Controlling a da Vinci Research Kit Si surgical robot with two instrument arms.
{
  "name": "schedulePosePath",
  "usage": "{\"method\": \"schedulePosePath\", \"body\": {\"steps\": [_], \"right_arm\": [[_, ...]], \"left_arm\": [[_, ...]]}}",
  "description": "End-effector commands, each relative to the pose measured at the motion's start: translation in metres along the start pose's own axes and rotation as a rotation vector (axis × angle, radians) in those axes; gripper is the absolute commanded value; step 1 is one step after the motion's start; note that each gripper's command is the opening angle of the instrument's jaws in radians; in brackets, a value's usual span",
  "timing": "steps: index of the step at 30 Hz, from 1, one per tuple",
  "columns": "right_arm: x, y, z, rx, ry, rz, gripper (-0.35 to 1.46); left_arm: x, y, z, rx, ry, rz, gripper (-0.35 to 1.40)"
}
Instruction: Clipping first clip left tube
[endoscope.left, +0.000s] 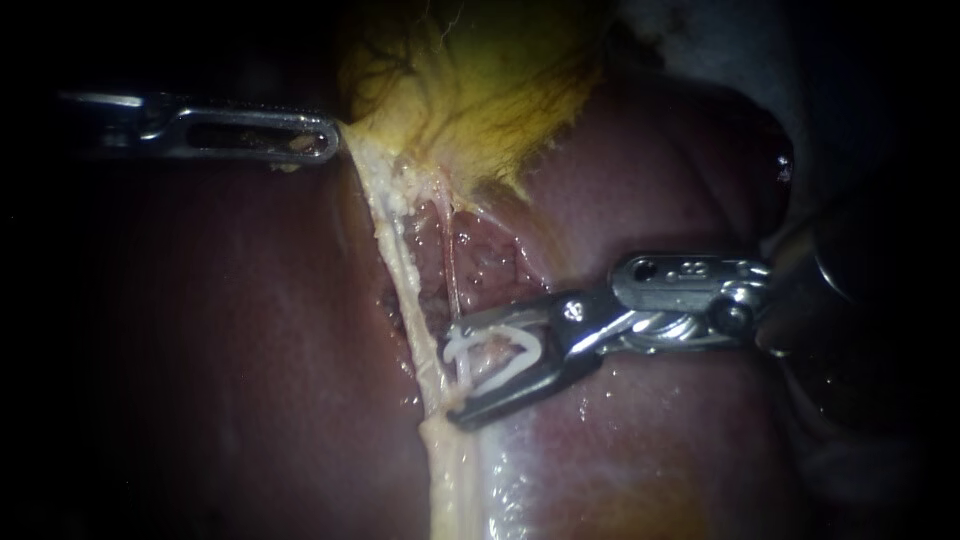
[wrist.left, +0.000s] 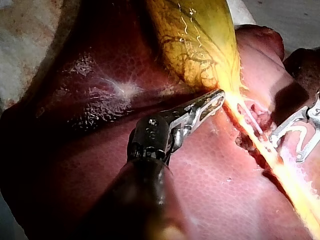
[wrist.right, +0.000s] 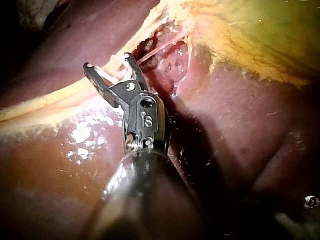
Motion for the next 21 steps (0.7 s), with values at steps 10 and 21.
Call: {"method": "schedulePosePath", "body": {"steps": [10,21], "right_arm": [[-0.0020,0.0030,0.0023,0.079,0.008,0.006,0.55],[-0.0042,0.0053,0.0033,0.185,0.051,0.047,0.56]], "left_arm": [[0.0000,0.0000,0.0000,0.000,0.000,0.000,-0.35],[0.0000,0.0000,0.0000,0.000,0.000,0.000,-0.35]]}}
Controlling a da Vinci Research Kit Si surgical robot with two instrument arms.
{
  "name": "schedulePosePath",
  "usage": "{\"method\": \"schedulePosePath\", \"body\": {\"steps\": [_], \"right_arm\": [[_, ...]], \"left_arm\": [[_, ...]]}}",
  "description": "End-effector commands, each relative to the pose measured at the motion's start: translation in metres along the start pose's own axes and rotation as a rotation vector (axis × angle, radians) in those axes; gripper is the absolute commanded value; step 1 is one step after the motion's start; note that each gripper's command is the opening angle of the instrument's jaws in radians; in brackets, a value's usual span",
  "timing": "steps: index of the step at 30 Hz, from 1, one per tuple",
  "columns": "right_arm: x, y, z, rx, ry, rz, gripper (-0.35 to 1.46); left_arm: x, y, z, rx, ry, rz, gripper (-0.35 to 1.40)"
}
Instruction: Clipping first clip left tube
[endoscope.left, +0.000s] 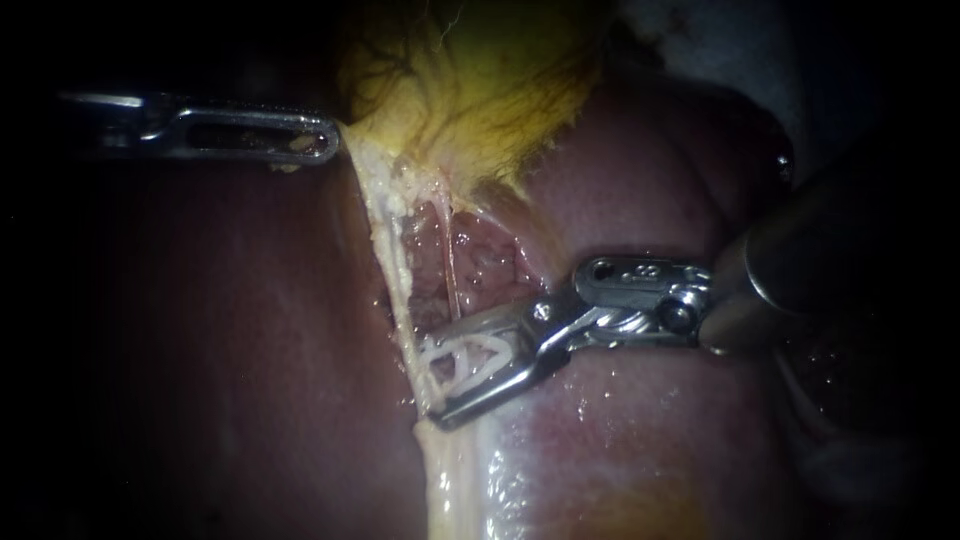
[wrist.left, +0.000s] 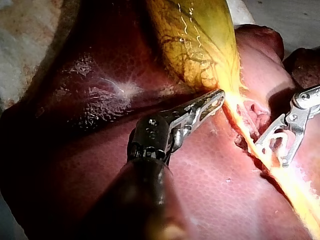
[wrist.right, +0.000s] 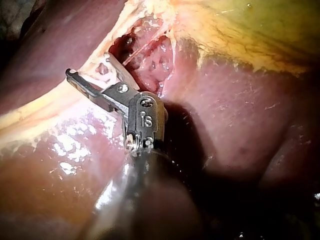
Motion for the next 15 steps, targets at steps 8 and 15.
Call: {"method": "schedulePosePath", "body": {"steps": [8,15], "right_arm": [[-0.0013,0.0013,0.0004,0.037,-0.010,0.004,0.55],[-0.0025,0.0036,0.0003,0.032,-0.014,0.002,0.56]], "left_arm": [[0.0000,0.0000,0.0000,0.000,0.000,0.000,-0.35],[0.0000,0.0000,0.0000,0.000,0.000,0.000,-0.35]]}}
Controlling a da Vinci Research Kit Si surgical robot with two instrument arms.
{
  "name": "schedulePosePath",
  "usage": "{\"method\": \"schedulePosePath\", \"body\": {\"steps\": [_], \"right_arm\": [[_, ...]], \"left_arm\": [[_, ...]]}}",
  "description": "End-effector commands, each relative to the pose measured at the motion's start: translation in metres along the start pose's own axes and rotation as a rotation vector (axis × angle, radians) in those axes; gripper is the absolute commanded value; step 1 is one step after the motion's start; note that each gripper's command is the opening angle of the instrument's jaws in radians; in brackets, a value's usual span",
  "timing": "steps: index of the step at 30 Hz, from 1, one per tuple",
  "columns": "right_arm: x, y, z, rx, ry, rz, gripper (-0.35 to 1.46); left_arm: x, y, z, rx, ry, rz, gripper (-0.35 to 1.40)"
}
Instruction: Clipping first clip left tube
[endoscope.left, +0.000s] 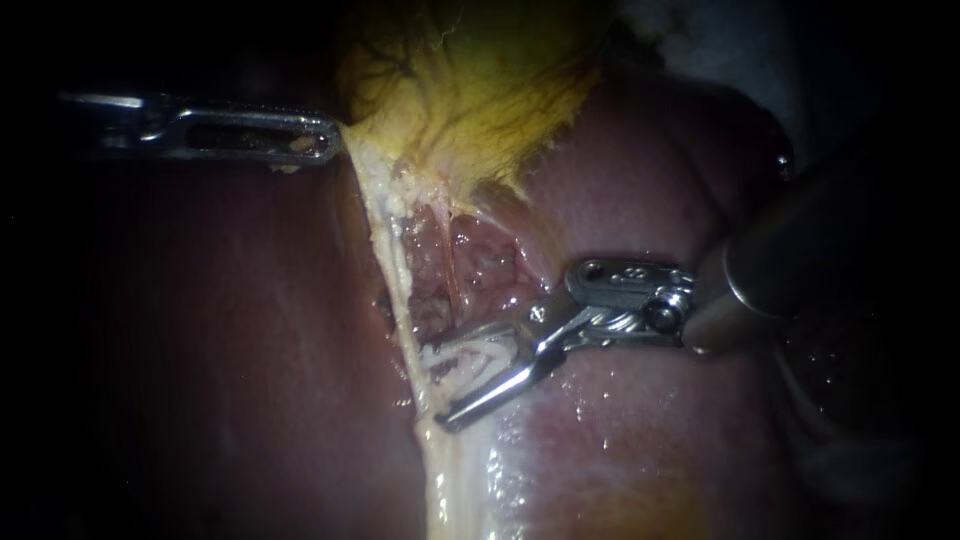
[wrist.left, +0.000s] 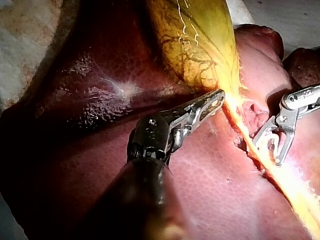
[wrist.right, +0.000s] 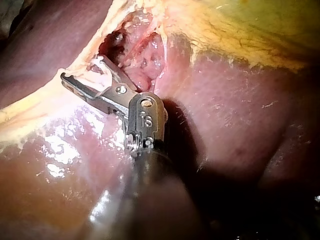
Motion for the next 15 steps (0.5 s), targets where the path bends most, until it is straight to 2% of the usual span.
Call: {"method": "schedulePosePath", "body": {"steps": [1,7,15], "right_arm": [[-0.0001,0.0003,0.0000,0.000,0.003,0.000,0.56],[0.0001,0.0017,-0.0001,0.024,0.036,0.000,0.56],[0.0007,0.0023,0.0009,0.082,0.055,0.001,0.55]], "left_arm": [[0.0000,0.0000,0.0000,0.000,0.000,0.000,-0.35],[0.0000,0.0000,0.0000,0.000,0.000,0.000,-0.35],[0.0000,0.0000,0.0000,0.000,0.000,0.000,-0.35]]}}
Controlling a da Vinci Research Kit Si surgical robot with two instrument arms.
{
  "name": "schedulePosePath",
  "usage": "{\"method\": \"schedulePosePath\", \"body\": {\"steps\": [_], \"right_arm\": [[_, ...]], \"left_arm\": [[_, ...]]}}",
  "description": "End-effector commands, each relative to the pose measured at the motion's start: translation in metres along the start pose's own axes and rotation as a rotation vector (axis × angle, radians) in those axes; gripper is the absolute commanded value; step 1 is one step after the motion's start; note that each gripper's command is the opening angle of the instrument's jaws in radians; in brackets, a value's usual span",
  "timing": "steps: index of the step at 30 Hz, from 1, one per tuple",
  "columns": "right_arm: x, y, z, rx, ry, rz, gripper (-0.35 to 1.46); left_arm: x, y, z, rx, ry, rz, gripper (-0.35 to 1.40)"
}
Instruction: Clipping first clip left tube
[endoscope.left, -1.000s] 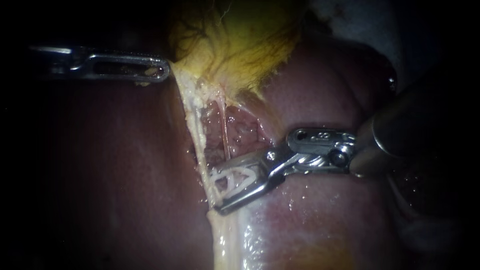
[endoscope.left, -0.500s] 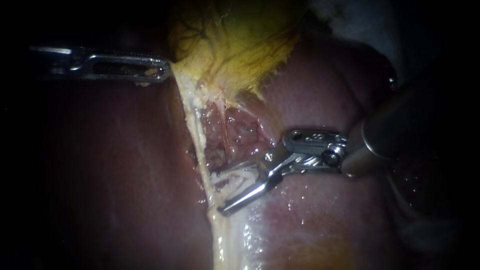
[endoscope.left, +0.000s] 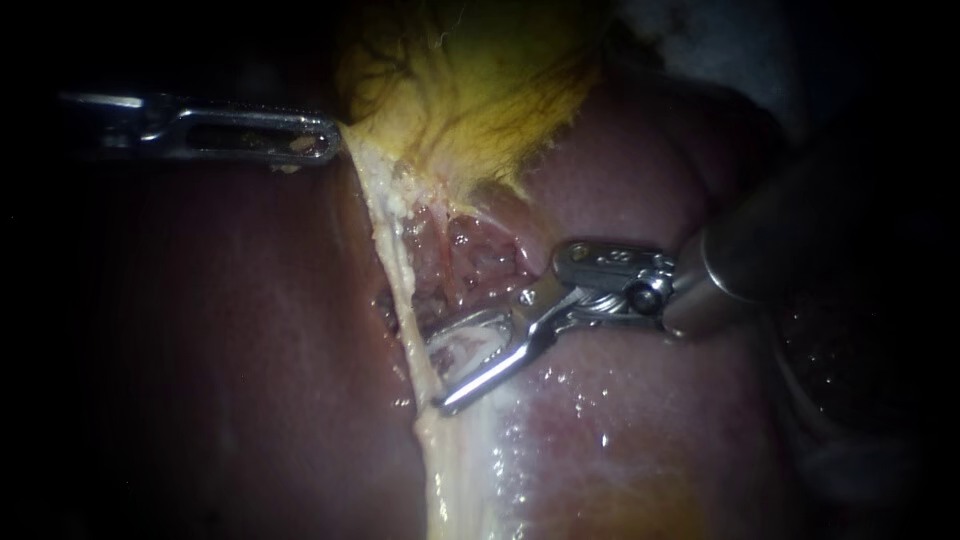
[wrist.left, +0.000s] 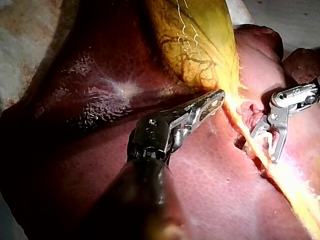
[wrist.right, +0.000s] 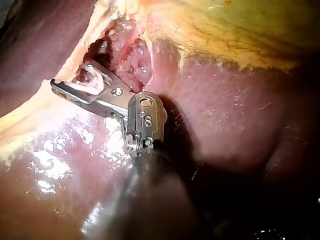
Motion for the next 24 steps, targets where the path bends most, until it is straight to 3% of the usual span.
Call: {"method": "schedulePosePath", "body": {"steps": [1,11,16,24], "right_arm": [[0.0001,0.0000,0.0002,0.014,0.006,-0.002,0.55],[0.0007,0.0000,0.0011,0.079,0.077,-0.003,0.54],[0.0008,-0.0005,0.0017,0.115,0.073,-0.007,0.53],[0.0016,-0.0027,0.0025,0.171,0.060,-0.007,0.51]], "left_arm": [[0.0000,0.0000,0.0000,0.000,0.000,0.000,-0.35],[0.0000,0.0000,0.0000,0.000,0.000,0.000,-0.35],[0.0000,0.0000,0.0000,0.000,0.000,0.000,-0.35],[0.0000,0.0000,0.0000,0.000,0.000,0.000,-0.35]]}}
